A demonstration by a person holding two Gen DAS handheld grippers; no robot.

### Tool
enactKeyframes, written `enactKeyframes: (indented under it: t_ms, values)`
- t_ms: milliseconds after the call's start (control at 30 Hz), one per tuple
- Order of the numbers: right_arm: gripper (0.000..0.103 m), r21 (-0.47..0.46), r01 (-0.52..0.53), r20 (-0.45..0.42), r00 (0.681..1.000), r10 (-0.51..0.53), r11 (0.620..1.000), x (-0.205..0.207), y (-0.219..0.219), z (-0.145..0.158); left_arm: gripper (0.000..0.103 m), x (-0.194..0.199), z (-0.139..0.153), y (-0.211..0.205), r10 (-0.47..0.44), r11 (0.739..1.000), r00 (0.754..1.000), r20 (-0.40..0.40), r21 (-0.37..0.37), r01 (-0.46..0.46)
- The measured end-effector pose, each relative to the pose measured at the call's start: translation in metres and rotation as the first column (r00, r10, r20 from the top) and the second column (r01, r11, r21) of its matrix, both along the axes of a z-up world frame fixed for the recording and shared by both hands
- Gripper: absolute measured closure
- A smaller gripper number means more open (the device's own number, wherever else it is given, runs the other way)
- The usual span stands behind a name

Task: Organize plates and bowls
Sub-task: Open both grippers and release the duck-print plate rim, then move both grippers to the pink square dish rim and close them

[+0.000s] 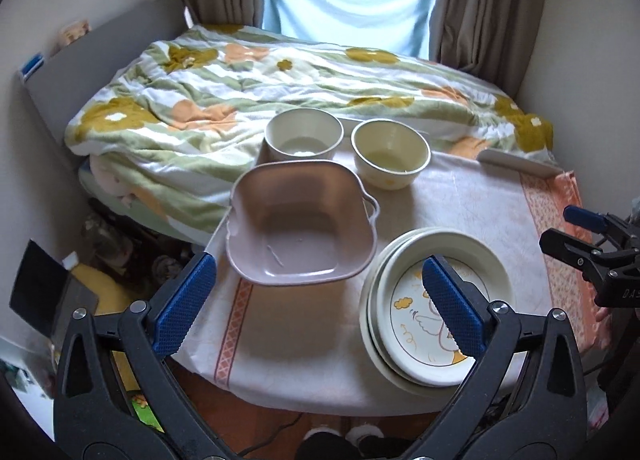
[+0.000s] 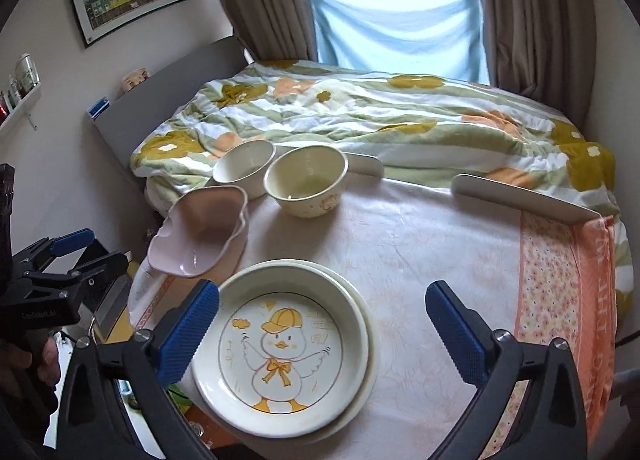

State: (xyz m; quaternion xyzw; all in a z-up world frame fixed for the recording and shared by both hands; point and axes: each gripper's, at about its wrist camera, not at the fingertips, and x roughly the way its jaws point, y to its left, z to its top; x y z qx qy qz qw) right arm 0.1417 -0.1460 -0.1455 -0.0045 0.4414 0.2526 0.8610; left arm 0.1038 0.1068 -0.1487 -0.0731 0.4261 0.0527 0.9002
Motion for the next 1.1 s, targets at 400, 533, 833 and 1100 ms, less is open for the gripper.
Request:
enactKeyframes:
  t_ms: [400,533,833,1100]
  values:
    - [0.000,-0.019,-0.032,-0.121,0.992,0.029,0.999,0.028,0.106,-0.024,0.017,0.037,-0.057,0.104,-0.063,0.952,0.993,-0.101,-0.304,0.030]
    - [0.011,-0.028,-0.009,-0.172,0.985,0.004,1.000,0.038,0.132,-0.046,0.029,0.059,-0.089,0.114,-0.144,0.928,0.977,-0.157,-0.363,0.078]
    - [0.041,-0.084,0.061,-0.264,0.961,-0.081,0.995,0.060,0.153,-0.088,0.049,0.094,-0.129,0.119,-0.288,0.891,0.934,-0.209,-0.415,0.182]
    - [0.068,-0.086,0.078,-0.302,0.948,-0.101,0.993,0.075,0.159,-0.106,0.084,0.105,-0.146,0.117,-0.335,0.890,0.910,-0.243,-0.400,0.221]
